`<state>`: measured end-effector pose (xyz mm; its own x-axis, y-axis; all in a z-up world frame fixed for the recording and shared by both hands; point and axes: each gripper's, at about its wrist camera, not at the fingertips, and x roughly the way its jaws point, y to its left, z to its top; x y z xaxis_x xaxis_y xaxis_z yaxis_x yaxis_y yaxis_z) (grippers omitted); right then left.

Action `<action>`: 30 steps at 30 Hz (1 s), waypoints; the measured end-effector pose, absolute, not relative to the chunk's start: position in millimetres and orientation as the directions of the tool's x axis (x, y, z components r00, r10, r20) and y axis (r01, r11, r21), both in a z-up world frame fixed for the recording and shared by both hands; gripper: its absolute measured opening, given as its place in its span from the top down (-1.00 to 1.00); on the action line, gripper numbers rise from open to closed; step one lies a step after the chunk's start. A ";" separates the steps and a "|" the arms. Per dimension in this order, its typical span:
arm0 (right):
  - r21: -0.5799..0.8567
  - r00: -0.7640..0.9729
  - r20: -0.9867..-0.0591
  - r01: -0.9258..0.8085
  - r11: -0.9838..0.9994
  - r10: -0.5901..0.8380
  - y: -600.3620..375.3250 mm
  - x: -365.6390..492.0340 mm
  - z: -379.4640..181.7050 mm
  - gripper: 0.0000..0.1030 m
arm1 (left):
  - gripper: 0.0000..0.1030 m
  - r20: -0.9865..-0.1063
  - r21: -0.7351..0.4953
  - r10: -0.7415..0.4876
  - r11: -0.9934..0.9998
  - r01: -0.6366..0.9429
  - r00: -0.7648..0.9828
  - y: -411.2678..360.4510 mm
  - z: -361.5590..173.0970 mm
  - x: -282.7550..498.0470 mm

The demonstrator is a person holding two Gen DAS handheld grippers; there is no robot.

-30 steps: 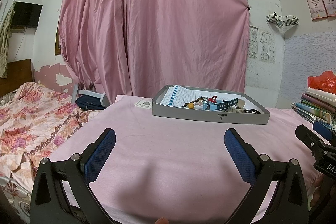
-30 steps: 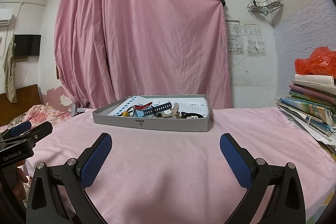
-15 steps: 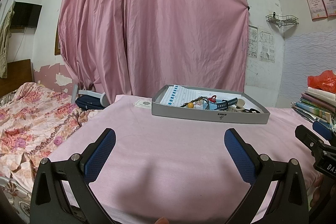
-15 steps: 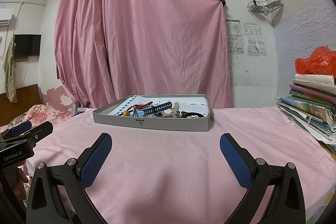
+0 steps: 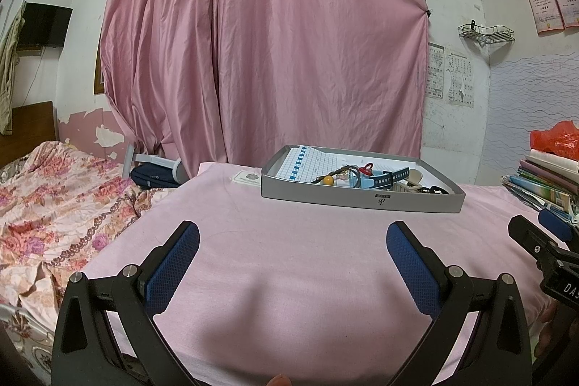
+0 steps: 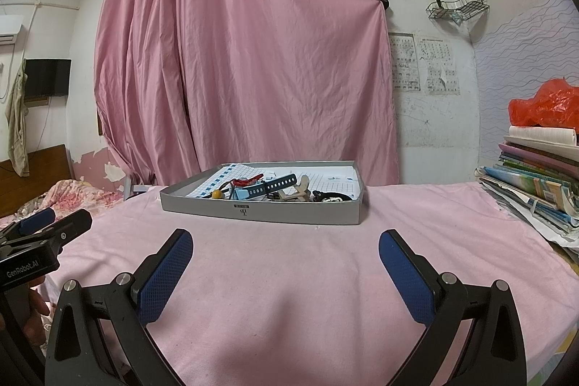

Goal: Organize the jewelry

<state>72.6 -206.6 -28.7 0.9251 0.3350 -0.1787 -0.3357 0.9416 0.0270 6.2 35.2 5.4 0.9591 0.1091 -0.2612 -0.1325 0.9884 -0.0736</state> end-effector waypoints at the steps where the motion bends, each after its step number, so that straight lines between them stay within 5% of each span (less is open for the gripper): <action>1: 0.027 0.925 -0.178 -0.335 0.942 0.335 -206.4 72.4 -28.9 -1.00 | -0.97 -0.261 -0.073 0.110 0.988 -0.133 0.959 35.2 5.5 6.2; 30: 0.027 0.924 -0.184 -0.335 0.942 0.334 -206.1 71.4 -28.6 -1.00 | -0.97 -0.294 -0.075 0.147 0.981 -0.177 0.944 46.8 -4.9 9.8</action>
<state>71.4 -206.1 -28.6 0.9244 0.3340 -0.1841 -0.3350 0.9419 0.0266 9.8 46.8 -4.9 0.9442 0.1475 -0.2944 -0.1766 0.9815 -0.0746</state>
